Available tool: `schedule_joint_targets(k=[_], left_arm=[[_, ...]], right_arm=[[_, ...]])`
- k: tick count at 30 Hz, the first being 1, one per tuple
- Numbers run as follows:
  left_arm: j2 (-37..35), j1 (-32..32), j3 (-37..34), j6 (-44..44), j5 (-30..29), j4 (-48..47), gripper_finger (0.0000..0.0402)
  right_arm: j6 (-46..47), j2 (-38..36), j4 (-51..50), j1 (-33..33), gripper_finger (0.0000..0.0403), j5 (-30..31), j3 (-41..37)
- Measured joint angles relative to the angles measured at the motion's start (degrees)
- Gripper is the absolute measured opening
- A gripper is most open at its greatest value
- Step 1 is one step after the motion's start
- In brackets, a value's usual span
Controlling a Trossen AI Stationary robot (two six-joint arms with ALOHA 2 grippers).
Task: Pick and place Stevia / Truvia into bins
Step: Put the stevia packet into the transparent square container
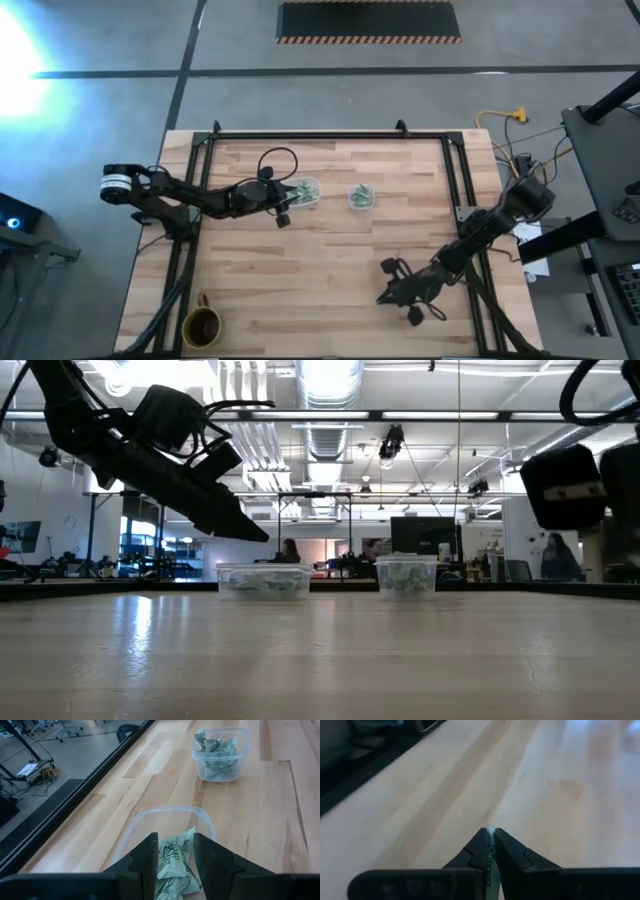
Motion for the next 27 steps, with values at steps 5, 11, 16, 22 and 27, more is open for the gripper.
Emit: schedule_joint_targets(k=[5,11,16,22,27], left_arm=[[0.0,0.0,0.0,0.0,0.0,0.0,0.0107],[0.0,0.0,0.0,0.1,0.0,0.1,0.0107],[0.0,0.0,0.0,0.1,0.0,0.1,0.0107],[0.0,0.0,0.0,0.2,0.0,0.2,0.0107],[0.0,0.0,0.0,0.2,0.0,0.2,0.0107]], right_arm=[[-8.8,-2.8,-0.1,-0.2,0.0018,10.0,0.0],[-16.4,-4.1,0.0,-1.8,0.0018,27.8,0.0],[-18.1,-4.1,0.1,-6.4,0.0018,31.5,0.0],[-17.2,-4.5,0.1,-13.1,0.0018,31.5,0.2],[-17.2,-6.3,0.2,-16.9,0.0018,30.9,0.2]])
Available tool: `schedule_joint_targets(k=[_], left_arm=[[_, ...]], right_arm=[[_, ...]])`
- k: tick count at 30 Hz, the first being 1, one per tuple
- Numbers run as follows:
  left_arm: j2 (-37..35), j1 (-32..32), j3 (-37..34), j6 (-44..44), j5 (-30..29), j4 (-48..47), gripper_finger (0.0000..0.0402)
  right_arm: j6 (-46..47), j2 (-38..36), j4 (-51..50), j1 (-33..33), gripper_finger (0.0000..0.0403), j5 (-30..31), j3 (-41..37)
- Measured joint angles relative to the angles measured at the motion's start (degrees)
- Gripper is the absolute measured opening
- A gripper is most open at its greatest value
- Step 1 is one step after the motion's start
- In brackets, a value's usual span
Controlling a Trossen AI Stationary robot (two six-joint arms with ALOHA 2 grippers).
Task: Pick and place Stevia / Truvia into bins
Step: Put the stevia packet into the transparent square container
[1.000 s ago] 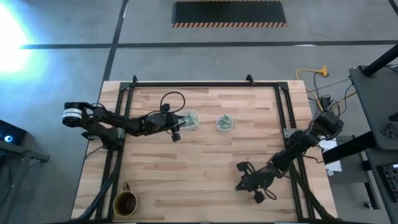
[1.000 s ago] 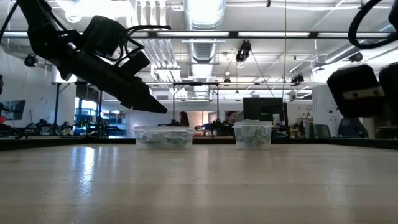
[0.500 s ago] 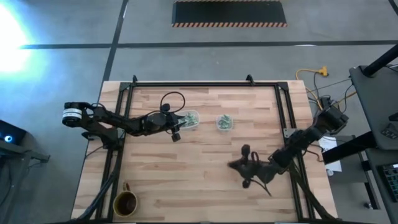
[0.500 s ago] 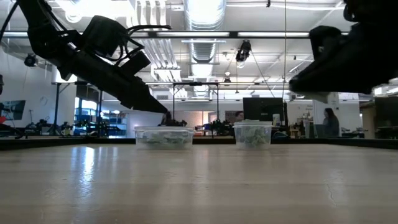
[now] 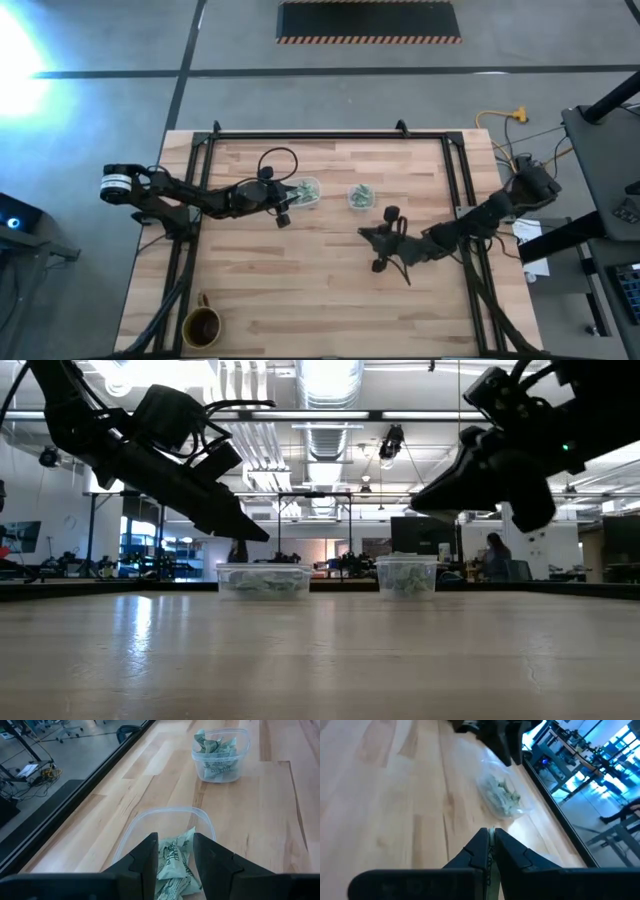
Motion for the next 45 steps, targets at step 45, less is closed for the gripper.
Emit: schedule_joint_targets(k=[45], left_arm=[[0.0,0.0,0.2,0.6,0.0,0.0,0.0107]], right_arm=[[3.7,-14.2,-1.3,-37.9,0.0018,-38.0,-3.7]])
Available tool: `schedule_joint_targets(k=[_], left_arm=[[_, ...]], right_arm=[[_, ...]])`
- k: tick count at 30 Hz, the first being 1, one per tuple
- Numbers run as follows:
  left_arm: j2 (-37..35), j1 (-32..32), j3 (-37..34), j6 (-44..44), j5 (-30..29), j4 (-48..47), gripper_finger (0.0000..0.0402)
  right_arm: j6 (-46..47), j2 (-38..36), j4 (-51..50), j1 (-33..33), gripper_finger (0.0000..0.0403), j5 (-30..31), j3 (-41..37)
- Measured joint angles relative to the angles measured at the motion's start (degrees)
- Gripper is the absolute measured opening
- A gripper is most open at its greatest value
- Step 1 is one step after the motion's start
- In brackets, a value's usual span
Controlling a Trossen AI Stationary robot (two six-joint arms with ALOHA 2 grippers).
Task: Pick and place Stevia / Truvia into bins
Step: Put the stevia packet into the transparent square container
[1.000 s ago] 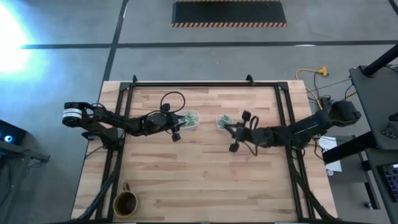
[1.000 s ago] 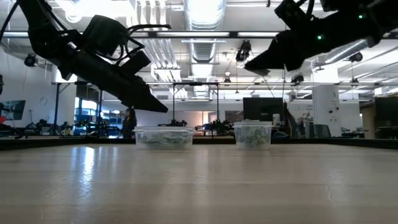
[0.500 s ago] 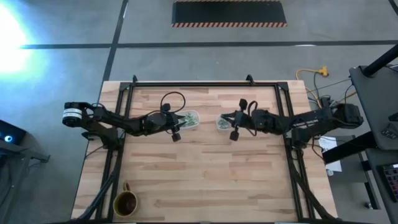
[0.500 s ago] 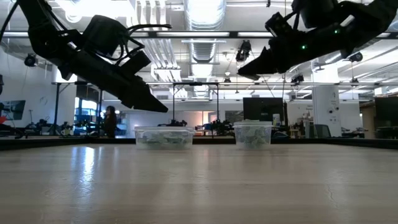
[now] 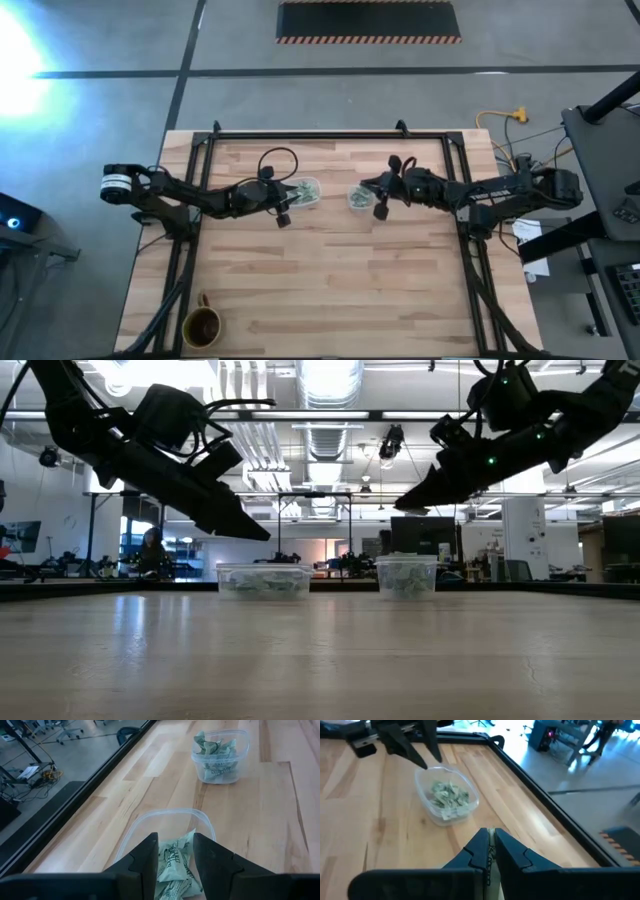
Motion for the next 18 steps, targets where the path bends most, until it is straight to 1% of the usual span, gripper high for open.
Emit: schedule_joint_targets(k=[9,18], left_arm=[[0.0,0.0,0.1,0.0,0.0,0.0,0.0107],[0.0,0.0,0.1,0.0,0.0,0.0,0.0107]], right_arm=[[1.2,0.0,6.0,-0.6,0.0018,-0.5,-2.3],[1.1,0.0,6.2,-0.6,0.0018,-0.9,-3.3]])
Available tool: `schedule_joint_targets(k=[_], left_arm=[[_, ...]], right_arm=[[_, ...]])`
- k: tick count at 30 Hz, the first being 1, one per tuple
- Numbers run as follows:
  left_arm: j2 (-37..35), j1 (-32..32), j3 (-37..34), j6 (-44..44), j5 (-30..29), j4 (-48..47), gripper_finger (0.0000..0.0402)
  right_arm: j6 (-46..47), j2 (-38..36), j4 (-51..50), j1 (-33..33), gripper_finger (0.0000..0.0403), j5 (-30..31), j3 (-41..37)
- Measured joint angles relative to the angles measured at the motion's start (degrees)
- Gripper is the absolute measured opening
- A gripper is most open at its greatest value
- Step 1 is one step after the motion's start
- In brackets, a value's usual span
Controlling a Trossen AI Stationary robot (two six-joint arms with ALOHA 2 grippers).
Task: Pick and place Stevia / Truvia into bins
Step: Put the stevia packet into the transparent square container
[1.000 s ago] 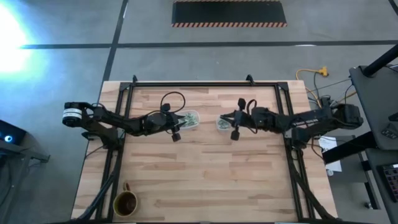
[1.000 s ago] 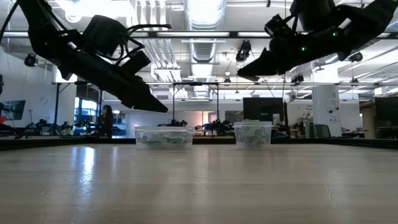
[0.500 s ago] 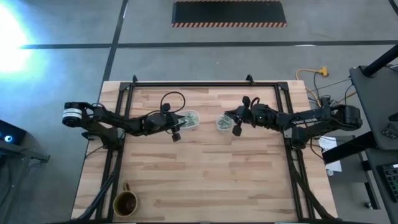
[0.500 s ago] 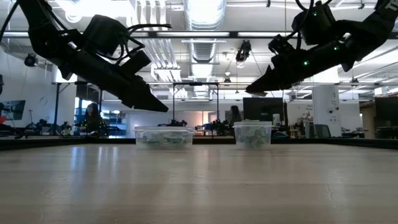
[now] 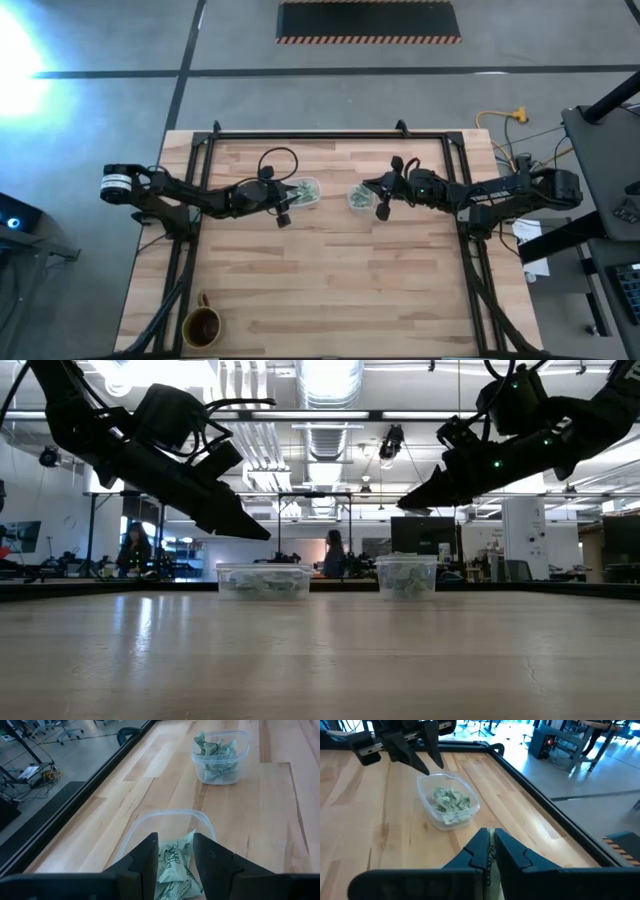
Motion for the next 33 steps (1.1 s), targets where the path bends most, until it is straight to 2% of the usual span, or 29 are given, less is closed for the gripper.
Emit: schedule_joint_targets(k=[9,18,25,33], left_arm=[[0.0,0.0,0.0,0.0,0.0,0.0,0.0107],[0.0,0.0,0.0,0.0,0.0,0.0,0.0107],[0.0,0.0,0.0,0.9,0.0,0.0,0.0107],[0.0,0.0,0.0,1.0,0.0,0.0,0.0107]], right_arm=[[-0.6,0.5,0.4,0.0,0.0018,-1.9,0.0],[-4.3,10.1,6.6,-0.3,0.0018,-2.0,3.7],[-3.8,12.1,1.3,-1.8,0.0018,-1.9,6.0],[-1.2,12.9,1.4,-4.2,0.0018,-2.0,5.9]])
